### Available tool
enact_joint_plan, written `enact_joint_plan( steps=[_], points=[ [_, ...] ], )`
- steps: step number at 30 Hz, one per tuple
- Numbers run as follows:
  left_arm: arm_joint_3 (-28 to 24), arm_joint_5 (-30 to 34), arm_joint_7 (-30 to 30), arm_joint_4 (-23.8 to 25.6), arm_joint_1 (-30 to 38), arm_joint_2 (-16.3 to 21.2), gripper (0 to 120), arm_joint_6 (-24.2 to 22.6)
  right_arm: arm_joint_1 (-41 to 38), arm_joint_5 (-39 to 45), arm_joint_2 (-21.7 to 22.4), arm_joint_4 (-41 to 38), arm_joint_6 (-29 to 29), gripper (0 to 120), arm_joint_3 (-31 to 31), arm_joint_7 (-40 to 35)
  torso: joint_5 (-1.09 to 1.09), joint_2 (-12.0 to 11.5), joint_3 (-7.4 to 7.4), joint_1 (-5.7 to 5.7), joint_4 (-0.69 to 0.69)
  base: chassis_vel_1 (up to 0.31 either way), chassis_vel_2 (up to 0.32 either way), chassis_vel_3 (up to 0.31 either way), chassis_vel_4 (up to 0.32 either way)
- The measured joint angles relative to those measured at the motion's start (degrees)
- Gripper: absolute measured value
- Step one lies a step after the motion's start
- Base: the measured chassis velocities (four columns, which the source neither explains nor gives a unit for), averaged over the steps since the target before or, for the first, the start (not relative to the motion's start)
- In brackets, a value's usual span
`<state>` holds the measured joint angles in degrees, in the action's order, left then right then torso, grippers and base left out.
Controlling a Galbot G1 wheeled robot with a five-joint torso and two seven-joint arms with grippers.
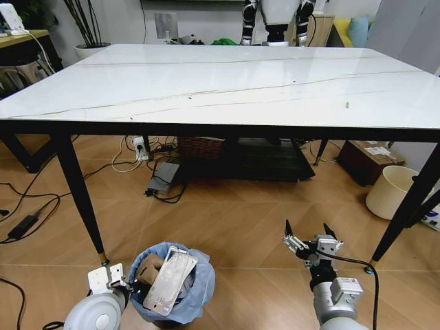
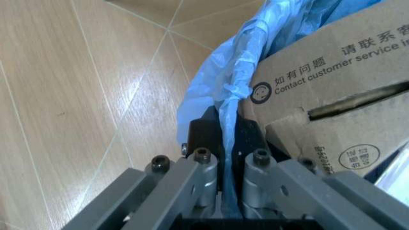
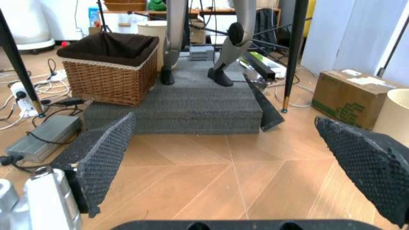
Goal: Pick up the trash bin and place the trash from the table into it.
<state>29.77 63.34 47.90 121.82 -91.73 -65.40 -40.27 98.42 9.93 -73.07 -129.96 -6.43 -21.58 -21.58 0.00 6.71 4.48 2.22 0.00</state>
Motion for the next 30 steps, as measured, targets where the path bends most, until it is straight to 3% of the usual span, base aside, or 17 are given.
enact_joint_plan(
  steps=[12, 30],
  points=[
    [0.7, -2.8, -4.3, -2.8, 0.5, -0.1, 0, 0.8, 0.4, 0.0, 0.0, -0.5, 0.0, 100, -0.3, 0.0, 0.0, 0.1, 0.09, 0.02, 0.0, 0.0, 0.0, 0.0, 0.0],
    [1.2, -1.4, -7.3, -5.1, 1.0, -0.8, 0, 2.2, 0.5, -0.3, 0.0, -0.4, 0.1, 100, -0.5, 0.0, 0.0, 0.2, 0.15, 0.05, 0.0, 0.0, 0.0, 0.0, 0.0]
  ],
)
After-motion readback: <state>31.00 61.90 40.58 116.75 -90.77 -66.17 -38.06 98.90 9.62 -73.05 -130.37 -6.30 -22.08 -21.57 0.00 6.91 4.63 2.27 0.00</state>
